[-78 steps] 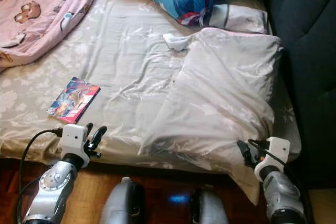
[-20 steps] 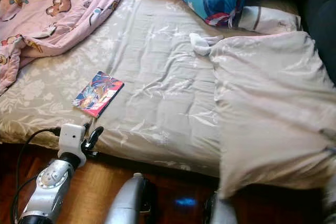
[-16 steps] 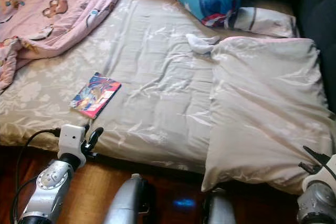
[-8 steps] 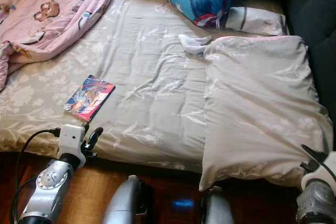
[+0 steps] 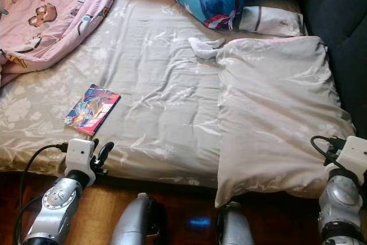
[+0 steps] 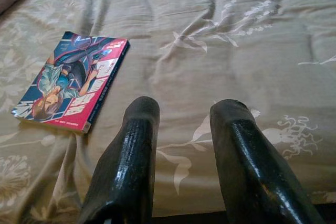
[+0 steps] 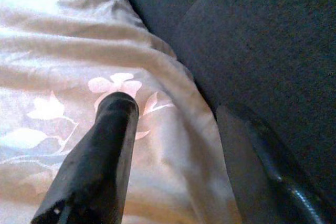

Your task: Clean up the room

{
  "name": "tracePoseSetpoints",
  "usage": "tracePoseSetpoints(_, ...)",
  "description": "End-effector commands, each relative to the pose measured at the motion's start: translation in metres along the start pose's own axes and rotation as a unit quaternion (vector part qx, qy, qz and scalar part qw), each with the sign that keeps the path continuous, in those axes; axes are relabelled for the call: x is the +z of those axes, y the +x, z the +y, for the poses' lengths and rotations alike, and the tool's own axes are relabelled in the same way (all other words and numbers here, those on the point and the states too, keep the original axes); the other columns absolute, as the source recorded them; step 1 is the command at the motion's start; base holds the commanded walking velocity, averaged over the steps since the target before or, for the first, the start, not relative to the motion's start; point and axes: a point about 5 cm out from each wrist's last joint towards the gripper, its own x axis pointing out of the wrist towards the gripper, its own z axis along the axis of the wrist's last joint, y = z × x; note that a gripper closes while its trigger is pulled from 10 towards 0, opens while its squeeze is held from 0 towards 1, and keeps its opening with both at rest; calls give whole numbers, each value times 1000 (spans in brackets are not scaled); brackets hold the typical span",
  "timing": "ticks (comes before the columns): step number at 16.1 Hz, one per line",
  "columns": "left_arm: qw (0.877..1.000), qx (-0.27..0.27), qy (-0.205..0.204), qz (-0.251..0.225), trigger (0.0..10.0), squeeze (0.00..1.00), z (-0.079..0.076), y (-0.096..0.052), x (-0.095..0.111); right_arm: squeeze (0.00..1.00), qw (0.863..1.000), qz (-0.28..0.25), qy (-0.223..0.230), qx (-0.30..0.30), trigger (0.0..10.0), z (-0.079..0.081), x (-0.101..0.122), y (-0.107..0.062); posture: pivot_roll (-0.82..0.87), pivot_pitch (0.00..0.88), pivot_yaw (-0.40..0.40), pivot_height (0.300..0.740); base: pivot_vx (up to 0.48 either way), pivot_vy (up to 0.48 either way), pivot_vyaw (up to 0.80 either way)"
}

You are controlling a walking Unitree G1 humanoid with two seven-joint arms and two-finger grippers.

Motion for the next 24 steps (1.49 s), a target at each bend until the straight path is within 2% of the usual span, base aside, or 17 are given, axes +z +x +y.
tracePoseSetpoints(1, 1000, -1, 0, 16, 10000, 0, -1, -5, -9, 1000, 1000, -16, 6, 14, 10000, 2, -1, -4, 96, 277, 71, 660, 0, 0, 0)
tracePoseSetpoints(2, 1000, 1, 0, 19, 10000, 0, 0, -6, -11, 1000, 998, -33, 0, 51, 10000, 16, 0, -7, 89, 274, 69, 660, 0, 0, 0)
tracePoseSetpoints(3, 1000, 2, -1, 21, 10000, 0, 1, -6, -13, 1000, 994, -44, -12, 98, 10000, 37, -2, -13, 78, 273, 70, 660, 0, 0, 0)
tracePoseSetpoints(4, 1000, 4, -3, 21, 10000, 0, 1, -5, -14, 0, 990, -47, -11, 133, 10000, 55, -5, -20, 71, 272, 70, 660, 0, 0, 0)
tracePoseSetpoints(5, 1000, 4, -4, 20, 10000, 0, 0, -4, -13, 0, 987, -46, 0, 153, 10000, 69, -8, -26, 73, 267, 69, 660, 0, 0, 0)
tracePoseSetpoints(7, 1000, 7, -11, 11, 10000, 0, -4, -2, -11, 0, 984, -44, 49, 168, 10000, 86, -12, -35, 72, 257, 59, 660, 0, 0, 0)
tracePoseSetpoints(8, 1000, 10, -16, 10, 10000, 0, -4, -1, -11, 0, 982, -38, 58, 174, 10000, 91, -14, -38, 70, 249, 47, 660, 0, 0, 0)
tracePoseSetpoints(9, 1000, 12, -17, 10, 10000, 0, -4, -1, -12, 0, 980, -31, 53, 190, 10000, 97, -18, -42, 61, 246, 33, 660, 0, 0, 0)
tracePoseSetpoints(10, 999, 26, -31, 9, 10000, 0, -4, 1, -14, 0, 967, -12, 36, 251, 10000, 114, -27, -54, 52, 234, 10, 660, 0, 0, 0)
tracePoseSetpoints(11, 999, 33, -37, 10, 10000, 0, -5, 2, -15, 0, 961, -5, 23, 274, 10000, 117, -31, -57, 53, 221, 0, 660, 0, 0, 0)
tracePoseSetpoints(12, 999, 35, -39, 9, 10000, 0, -6, 2, -15, 0, 962, -3, 19, 274, 10000, 116, -31, -57, 54, 217, -3, 660, 0, 0, 0)
tracePoseSetpoints(13, 997, 54, -61, 8, 10000, 0, -5, 3, -16, 0, 961, -4, -10, 275, 10000, 112, -30, -53, 66, 200, -12, 660, 0, 0, 0)
tracePoseSetpoints(16, 995, 78, -63, 24, 10000, 0, 8, -4, -27, 0, 961, 1, 5, 277, 10000, 118, -24, -47, 75, 186, -16, 679, 0, 0, 0)
tracePoseSetpoints(19, 994, 85, -57, 34, 10000, 0, 15, -4, -31, 0, 964, 31, 8, 262, 10000, 120, -33, -48, 102, 180, 2, 719, 0, 0, 0)
tracePoseSetpoints(21, 993, 85, -59, 56, 10000, 0, 19, -6, -40, 0, 963, 69, 22, 259, 10000, 126, -48, -57, 93, 168, 14, 740, 0, 0, 0)
tracePoseSetpoints(24, 990, 86, -66, 91, 10000, 0, 17, -11, -55, 0, 962, 97, 14, 255, 10000, 123, -61, -64, 93, 141, 19, 740, 0, 0, 0)
